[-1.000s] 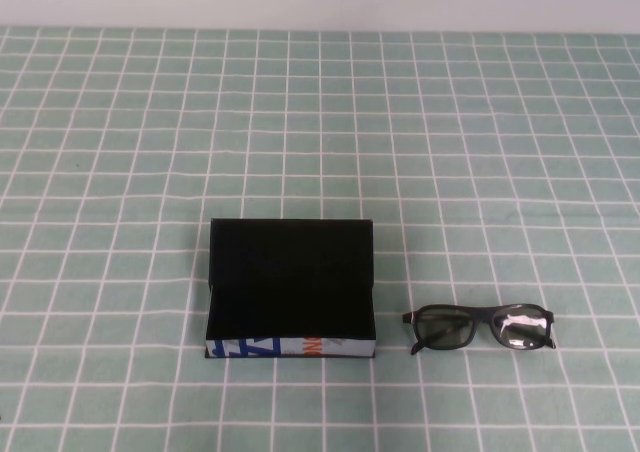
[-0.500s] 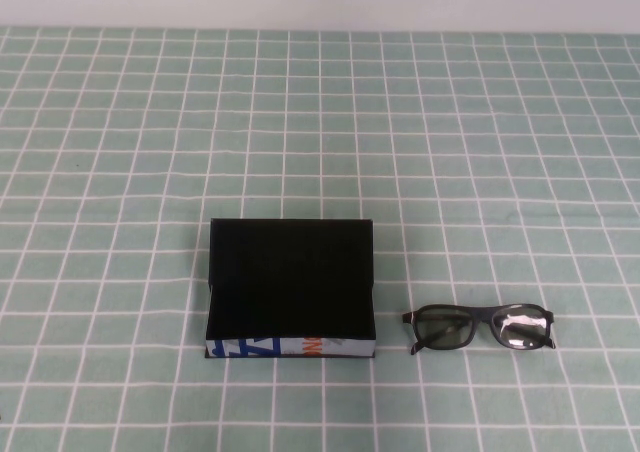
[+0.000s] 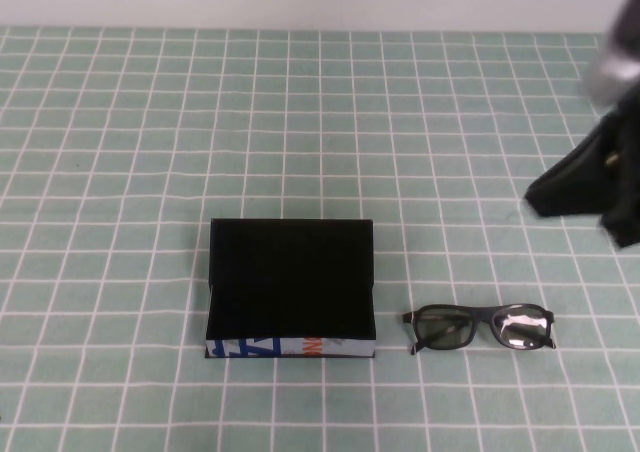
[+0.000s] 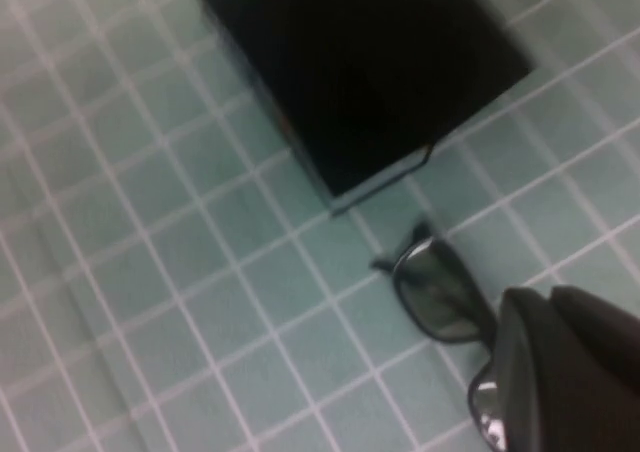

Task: Return glasses to glasses case
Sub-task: Pick up the glasses from the table

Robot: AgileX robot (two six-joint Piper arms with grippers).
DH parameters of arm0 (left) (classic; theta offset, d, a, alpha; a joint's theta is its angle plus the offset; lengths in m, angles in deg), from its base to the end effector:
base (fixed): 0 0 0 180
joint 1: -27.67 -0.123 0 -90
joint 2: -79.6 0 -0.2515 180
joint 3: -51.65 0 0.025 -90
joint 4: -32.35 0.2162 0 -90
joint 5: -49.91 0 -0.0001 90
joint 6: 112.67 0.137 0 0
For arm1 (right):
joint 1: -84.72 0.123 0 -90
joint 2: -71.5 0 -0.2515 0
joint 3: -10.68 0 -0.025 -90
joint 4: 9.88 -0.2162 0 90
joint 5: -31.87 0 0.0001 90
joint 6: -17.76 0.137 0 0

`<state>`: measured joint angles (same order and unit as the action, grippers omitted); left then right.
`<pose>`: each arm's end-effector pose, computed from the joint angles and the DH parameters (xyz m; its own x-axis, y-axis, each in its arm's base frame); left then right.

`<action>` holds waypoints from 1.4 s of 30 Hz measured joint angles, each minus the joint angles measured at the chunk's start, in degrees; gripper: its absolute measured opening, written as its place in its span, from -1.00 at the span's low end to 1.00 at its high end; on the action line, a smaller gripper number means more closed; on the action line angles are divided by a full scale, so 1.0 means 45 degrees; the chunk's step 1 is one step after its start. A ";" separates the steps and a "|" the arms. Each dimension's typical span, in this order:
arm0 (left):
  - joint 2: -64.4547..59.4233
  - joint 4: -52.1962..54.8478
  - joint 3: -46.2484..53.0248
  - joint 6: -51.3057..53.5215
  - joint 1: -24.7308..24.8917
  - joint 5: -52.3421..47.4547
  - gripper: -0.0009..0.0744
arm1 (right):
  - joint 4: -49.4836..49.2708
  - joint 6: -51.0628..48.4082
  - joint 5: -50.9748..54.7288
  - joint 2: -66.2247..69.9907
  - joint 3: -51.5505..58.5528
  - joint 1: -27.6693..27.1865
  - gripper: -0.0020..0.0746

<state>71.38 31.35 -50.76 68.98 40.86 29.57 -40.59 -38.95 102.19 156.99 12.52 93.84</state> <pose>0.0937 -0.0228 0.1615 -0.2678 0.0755 -0.9605 0.2372 0.9714 0.0103 0.2326 0.1041 0.3001 -0.3838 -0.6939 -0.6093 -0.8756 0.4830 0.0016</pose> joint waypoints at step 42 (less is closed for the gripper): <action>0.0000 0.0000 0.0000 0.0024 0.0000 0.0000 -0.98 | 0.6102 0.0287 -0.3061 0.5675 -0.0275 0.3048 -0.01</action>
<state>71.38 31.35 -50.76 69.09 40.86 29.57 -13.13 -37.66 88.41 182.52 11.29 107.55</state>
